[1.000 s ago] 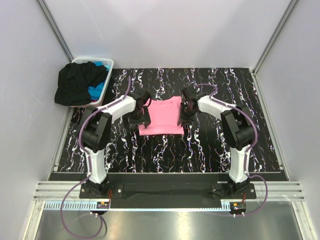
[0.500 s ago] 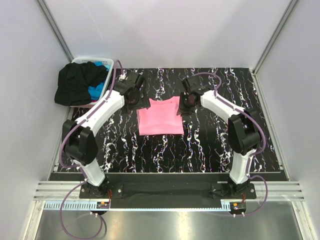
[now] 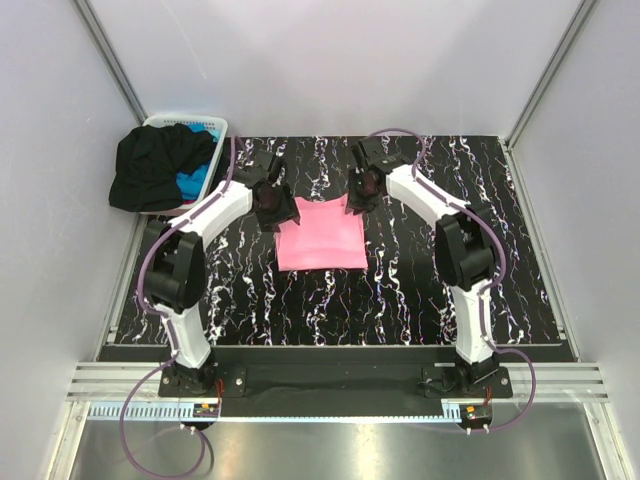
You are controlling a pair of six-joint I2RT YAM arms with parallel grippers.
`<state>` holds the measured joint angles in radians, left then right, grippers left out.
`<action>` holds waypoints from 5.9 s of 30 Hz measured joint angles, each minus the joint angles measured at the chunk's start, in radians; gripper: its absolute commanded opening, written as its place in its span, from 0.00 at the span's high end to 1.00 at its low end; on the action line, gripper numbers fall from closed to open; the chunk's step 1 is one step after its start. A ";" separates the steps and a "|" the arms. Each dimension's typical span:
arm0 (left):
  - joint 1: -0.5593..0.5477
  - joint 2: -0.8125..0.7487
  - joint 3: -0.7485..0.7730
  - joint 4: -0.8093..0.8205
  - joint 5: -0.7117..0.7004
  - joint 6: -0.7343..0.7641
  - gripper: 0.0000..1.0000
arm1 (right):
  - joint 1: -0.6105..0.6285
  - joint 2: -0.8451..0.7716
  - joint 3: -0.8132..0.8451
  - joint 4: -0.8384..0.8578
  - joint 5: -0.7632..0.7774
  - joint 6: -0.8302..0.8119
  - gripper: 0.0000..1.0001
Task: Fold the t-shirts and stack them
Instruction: Fold the tshirt, then neatly place the folded tshirt to the corner
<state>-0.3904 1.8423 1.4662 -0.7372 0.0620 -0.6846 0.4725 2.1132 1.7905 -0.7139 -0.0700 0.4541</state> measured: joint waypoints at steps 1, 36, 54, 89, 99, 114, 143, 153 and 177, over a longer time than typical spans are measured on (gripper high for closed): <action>0.009 0.010 0.000 0.015 0.010 -0.003 0.39 | 0.000 0.021 0.026 -0.005 -0.001 -0.005 0.66; 0.021 0.336 0.266 -0.022 -0.126 -0.046 0.37 | -0.037 0.297 0.267 -0.019 -0.055 -0.031 0.69; 0.085 0.396 0.346 -0.089 -0.143 -0.008 0.34 | -0.073 0.349 0.352 -0.060 -0.053 -0.001 0.71; -0.035 0.064 -0.063 0.017 0.032 -0.025 0.32 | 0.017 0.032 -0.086 0.010 -0.050 -0.013 0.68; -0.045 0.131 -0.080 0.049 -0.039 -0.034 0.32 | 0.016 0.047 -0.163 0.062 -0.080 -0.013 0.70; -0.074 0.146 -0.045 -0.016 -0.171 -0.058 0.30 | 0.019 -0.005 -0.250 0.135 -0.005 0.042 0.72; 0.056 -0.118 -0.140 -0.121 -0.275 0.034 0.24 | -0.061 -0.195 -0.388 0.055 0.104 0.048 0.48; 0.097 -0.222 -0.256 0.059 -0.031 0.036 0.20 | -0.062 -0.278 -0.493 0.279 -0.190 0.010 0.43; 0.196 -0.270 -0.325 0.244 0.218 0.021 0.07 | -0.101 -0.123 -0.606 0.626 -0.476 0.016 0.41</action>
<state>-0.1940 1.5719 1.1416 -0.4934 0.2798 -0.6640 0.3717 1.9900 1.1843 -0.0879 -0.5457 0.4702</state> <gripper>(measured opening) 0.920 0.594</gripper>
